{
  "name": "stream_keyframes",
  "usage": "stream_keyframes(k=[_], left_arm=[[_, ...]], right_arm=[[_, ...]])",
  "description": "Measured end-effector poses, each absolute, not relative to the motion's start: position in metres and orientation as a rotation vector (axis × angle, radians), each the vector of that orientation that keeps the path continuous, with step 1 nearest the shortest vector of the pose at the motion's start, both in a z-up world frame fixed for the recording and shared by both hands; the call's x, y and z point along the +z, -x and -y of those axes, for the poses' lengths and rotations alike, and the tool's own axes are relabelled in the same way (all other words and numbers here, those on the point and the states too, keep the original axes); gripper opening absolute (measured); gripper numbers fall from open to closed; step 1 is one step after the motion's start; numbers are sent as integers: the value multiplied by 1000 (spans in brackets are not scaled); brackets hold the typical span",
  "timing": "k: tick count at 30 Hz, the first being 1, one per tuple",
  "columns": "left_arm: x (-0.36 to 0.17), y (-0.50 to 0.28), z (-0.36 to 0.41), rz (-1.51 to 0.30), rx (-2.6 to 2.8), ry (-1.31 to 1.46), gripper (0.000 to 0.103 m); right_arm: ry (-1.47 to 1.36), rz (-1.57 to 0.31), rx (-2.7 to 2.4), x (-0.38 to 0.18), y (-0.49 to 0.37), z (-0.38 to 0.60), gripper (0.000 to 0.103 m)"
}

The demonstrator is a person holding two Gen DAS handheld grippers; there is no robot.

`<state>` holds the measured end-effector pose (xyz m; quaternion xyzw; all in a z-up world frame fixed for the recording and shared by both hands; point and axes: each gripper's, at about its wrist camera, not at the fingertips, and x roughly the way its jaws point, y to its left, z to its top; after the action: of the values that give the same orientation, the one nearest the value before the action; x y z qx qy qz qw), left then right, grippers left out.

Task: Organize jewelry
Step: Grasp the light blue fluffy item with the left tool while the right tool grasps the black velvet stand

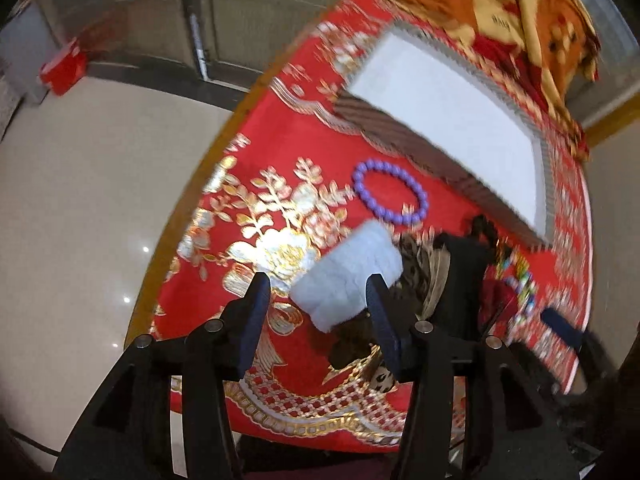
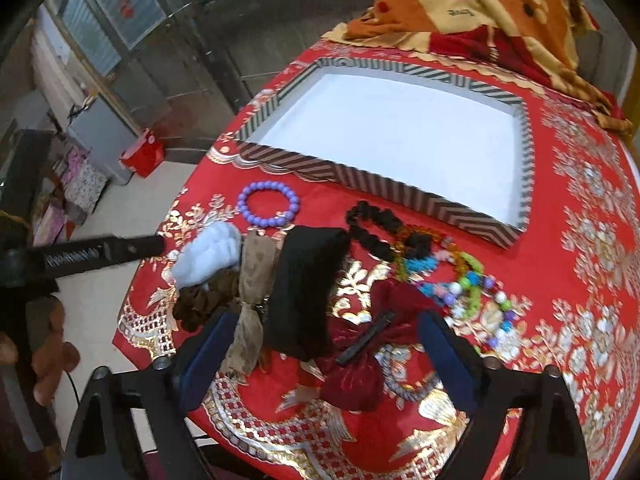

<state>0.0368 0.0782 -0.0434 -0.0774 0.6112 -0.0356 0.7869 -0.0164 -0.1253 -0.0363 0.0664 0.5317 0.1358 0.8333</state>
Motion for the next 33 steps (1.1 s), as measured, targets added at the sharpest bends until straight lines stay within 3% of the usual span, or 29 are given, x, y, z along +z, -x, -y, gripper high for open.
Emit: stream_keyframes(k=[6, 16, 18, 20, 22, 28, 33], left_arm=[[-63, -46, -71, -1355, -105, 129, 50], [-84, -64, -59, -1402, -165, 68, 50], [-86, -65, -59, -1404, -179, 74, 50], [-87, -67, -60, -1403, -197, 86, 49], [-89, -67, -62, -1405, -222, 113, 38], [-82, -70, -52, -1368, -242, 99, 17], [-62, -71, -60, -1331, -259, 120, 14]], right_arm=[[-173, -1180, 315, -56, -10, 120, 68], [-192, -1268, 328, -88, -37, 106, 67], [-218, -1278, 337, -95, -39, 105, 54], [-247, -1283, 341, -99, -39, 106, 50], [-240, -1273, 347, -99, -38, 105, 46], [-239, -1255, 374, -97, -36, 104, 22], [-253, -1214, 385, -81, -31, 113, 16]])
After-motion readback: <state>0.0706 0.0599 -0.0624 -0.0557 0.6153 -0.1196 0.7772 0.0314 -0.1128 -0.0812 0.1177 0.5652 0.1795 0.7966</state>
